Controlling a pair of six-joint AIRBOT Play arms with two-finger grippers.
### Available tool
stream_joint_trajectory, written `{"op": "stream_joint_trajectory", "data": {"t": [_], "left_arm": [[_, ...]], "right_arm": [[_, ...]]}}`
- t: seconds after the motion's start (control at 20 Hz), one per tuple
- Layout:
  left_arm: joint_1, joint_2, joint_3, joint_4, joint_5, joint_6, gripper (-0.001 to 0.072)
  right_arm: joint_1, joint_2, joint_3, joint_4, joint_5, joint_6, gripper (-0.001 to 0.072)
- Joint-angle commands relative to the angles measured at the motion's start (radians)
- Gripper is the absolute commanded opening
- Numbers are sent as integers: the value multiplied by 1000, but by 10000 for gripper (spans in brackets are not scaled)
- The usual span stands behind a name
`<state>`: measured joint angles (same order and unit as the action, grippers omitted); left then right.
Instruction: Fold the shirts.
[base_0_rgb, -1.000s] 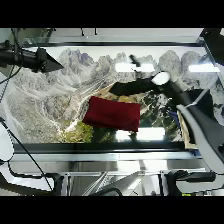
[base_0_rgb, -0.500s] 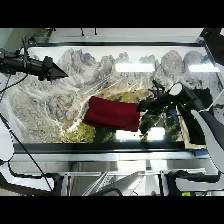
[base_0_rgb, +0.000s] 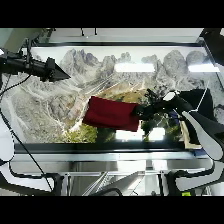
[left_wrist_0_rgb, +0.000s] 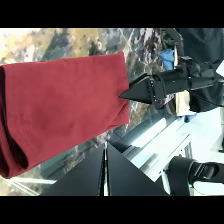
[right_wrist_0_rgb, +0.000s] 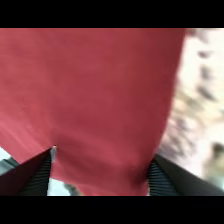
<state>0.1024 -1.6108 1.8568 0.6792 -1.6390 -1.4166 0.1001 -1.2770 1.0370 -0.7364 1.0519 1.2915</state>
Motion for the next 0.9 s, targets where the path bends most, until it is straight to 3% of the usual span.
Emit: {"op": "stream_joint_trajectory", "data": {"t": [0.0, 0.05, 0.15, 0.3, 0.55, 0.7, 0.85], "left_arm": [[-16, 0, 0, 2, -2, 3, 12], [-21, 0, 0, 2, -2, 3, 12], [-25, 0, 0, 2, -2, 6, 12], [-25, 0, 0, 2, -3, 6, 12], [-25, 0, 0, 2, -3, 6, 12], [-25, 0, 0, 2, -11, 6, 12], [-25, 0, 0, 2, -12, 6, 12]], "right_arm": [[-1, -20, 0, 190, -28, -140, 227], [-1, -19, 0, 225, -27, -173, 79], [-1, -9, 10, 296, -23, -209, 17], [-30, 39, 97, 322, -35, -210, 16], [-195, 47, 392, 321, -57, -56, 16], [-315, 76, 570, 252, -58, 103, 16], [-441, 177, 616, 46, -44, 323, 16]]}}
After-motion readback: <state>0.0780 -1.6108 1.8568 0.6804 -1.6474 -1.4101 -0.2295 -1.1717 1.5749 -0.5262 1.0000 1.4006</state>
